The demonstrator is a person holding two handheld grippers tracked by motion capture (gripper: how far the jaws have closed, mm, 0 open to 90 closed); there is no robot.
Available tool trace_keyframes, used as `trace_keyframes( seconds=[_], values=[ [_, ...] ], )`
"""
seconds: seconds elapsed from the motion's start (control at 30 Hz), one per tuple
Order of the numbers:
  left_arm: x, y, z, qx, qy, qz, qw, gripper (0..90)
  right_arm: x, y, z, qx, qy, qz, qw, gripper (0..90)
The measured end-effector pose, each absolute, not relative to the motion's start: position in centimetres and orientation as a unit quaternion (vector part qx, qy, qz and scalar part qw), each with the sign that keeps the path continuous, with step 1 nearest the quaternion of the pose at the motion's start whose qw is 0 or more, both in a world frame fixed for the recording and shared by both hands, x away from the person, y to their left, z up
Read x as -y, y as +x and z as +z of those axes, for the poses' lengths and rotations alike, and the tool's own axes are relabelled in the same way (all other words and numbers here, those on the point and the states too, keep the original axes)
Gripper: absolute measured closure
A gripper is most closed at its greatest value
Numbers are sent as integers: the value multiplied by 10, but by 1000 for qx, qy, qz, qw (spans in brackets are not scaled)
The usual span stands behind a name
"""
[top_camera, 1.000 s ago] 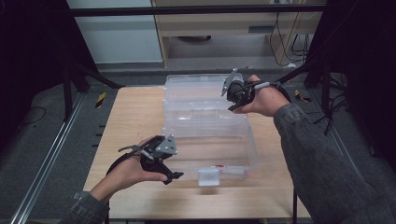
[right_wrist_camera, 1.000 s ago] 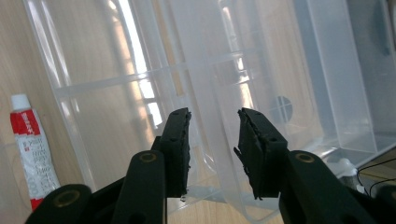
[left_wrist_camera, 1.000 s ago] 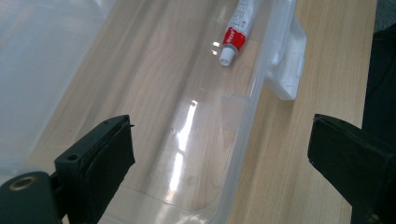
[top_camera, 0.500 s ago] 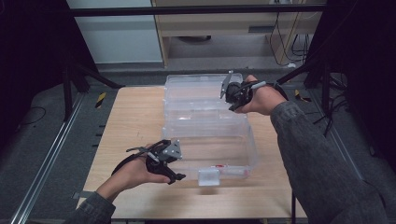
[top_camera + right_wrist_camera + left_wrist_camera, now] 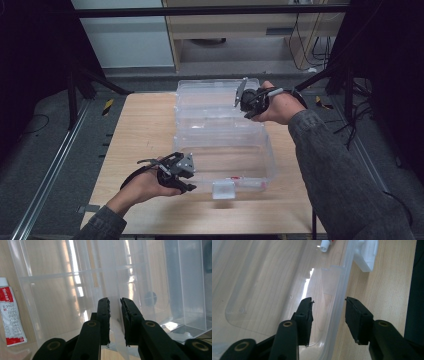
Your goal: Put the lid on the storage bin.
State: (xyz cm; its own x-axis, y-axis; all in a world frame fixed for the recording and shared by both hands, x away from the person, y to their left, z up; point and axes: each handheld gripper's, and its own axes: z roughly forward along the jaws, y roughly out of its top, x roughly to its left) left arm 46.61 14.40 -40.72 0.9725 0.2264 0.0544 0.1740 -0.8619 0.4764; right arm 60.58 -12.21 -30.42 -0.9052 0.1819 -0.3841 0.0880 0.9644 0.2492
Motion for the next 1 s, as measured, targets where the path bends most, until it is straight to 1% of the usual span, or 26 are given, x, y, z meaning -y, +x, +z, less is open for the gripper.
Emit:
trace_keyframes(
  seconds=[0.1,0.17,0.23,0.53,0.6,0.8,0.93,1.0],
  values=[
    [-145,467,-409,-103,965,52,237,592,122,606,-304,-969,68,114,207,773],
    [-146,467,-410,-105,966,51,233,657,122,606,-304,-969,70,114,206,772],
    [-147,468,-411,-107,965,48,234,692,122,606,-304,-969,71,115,206,772],
    [-146,469,-411,-107,965,37,237,749,121,606,-304,-970,71,112,204,771],
    [-146,468,-412,-108,964,35,239,790,121,606,-304,-970,69,112,205,772],
    [-147,469,-412,-111,963,31,242,794,121,606,-304,-970,68,113,205,773],
    [-148,471,-413,-114,962,25,247,776,121,607,-304,-970,71,115,204,764],
    [-149,471,-414,-116,961,24,251,784,119,607,-304,-970,72,116,203,764]
  ],
)
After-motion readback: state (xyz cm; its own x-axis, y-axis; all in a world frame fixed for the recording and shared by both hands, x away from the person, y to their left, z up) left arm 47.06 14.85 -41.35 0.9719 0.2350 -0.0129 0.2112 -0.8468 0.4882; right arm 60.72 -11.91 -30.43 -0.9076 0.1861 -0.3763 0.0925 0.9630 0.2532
